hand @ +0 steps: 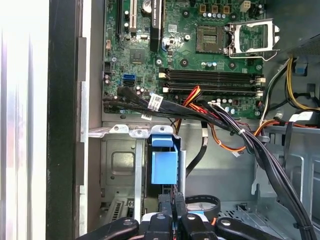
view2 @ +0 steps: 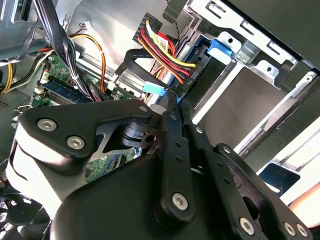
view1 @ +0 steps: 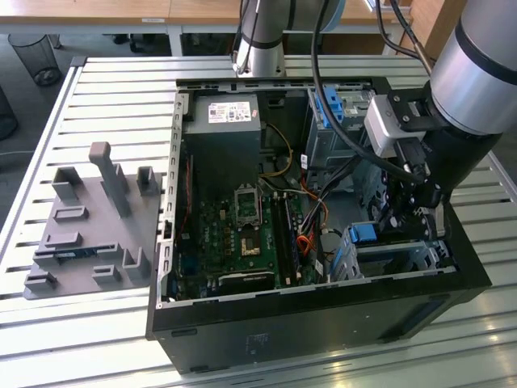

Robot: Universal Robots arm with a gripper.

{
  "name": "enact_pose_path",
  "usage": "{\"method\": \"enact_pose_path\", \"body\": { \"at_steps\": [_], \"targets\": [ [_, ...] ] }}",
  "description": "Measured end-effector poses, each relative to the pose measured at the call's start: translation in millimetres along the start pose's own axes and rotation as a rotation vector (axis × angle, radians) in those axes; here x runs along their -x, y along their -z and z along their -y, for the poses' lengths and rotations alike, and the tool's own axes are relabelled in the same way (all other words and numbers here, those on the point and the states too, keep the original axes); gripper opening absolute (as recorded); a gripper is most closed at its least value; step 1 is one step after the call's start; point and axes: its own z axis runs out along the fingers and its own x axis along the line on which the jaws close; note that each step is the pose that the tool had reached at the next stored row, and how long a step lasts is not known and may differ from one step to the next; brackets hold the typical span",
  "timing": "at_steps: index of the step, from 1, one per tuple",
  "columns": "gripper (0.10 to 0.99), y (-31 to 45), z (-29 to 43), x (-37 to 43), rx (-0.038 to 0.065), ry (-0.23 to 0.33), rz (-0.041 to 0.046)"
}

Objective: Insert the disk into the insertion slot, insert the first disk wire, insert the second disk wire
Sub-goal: 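Insert the second disk wire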

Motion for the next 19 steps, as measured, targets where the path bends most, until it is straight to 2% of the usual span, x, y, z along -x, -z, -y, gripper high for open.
{"method": "enact_pose_path", "body": {
  "at_steps": [11,12,19],
  "targets": [
    [0.157,-1.8,0.0,-0.1,0.000,0.000,0.0003],
    [0.220,-1.5,0.0,-0.1,0.000,0.000,0.0003],
    [0.220,3.3,0.2,0.2,0.001,0.000,0.0000]
  ]
}}
